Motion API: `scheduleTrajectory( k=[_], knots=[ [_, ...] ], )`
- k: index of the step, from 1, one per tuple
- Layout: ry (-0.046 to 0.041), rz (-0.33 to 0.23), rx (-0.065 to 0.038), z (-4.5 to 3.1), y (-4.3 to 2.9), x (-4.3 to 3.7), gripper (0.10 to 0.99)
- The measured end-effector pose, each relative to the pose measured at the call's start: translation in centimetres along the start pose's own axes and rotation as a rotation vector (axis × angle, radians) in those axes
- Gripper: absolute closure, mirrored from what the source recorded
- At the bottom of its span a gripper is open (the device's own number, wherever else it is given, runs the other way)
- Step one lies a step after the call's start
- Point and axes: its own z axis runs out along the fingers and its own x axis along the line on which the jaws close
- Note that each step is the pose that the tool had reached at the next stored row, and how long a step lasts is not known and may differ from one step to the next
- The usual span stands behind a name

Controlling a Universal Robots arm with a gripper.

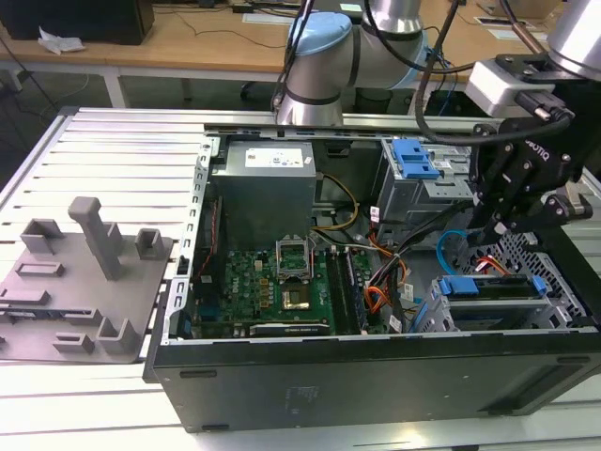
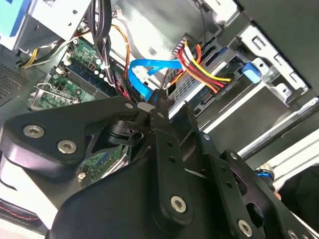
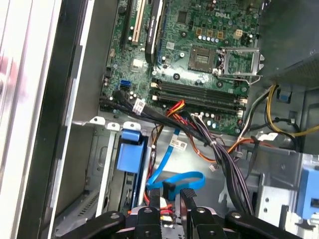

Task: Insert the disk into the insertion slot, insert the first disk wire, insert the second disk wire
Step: 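Insert the second disk wire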

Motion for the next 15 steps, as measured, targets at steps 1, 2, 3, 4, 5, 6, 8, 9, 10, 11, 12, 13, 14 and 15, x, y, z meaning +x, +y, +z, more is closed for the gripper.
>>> scheduleTrajectory(
  k=[1,2,3,4,5,6,8,9,10,11,12,13,14,15],
  knots=[
    [0.0008,-0.002,0.000,0.22,0.24,-0.04,0.784],
    [0.0011,-0.005,0.000,0.65,0.63,-0.12,0.784],
    [0.0016,-0.006,0.000,0.66,0.68,-0.13,0.784],
    [0.0016,-0.006,0.000,0.66,0.69,-0.13,0.800],
    [0.0016,-0.006,0.000,0.66,0.69,-0.13,0.867],
    [0.0016,-0.006,0.000,0.66,0.68,-0.13,0.867],
    [0.0016,-0.006,0.000,0.66,0.69,-0.13,0.922],
    [0.0016,-0.006,0.000,0.66,0.69,-0.13,0.922],
    [0.0016,-0.006,0.000,0.66,0.69,-0.13,0.922],
    [0.0016,-0.006,0.000,0.66,0.69,-0.13,0.922],
    [0.0016,-0.006,0.000,0.66,0.69,-0.13,0.922],
    [0.0016,-0.006,0.000,0.67,0.69,-0.09,0.922],
    [0.0016,-0.006,0.000,0.67,0.71,0.00,0.922],
    [0.0016,-0.006,0.000,0.67,0.77,0.32,0.922]
  ],
)
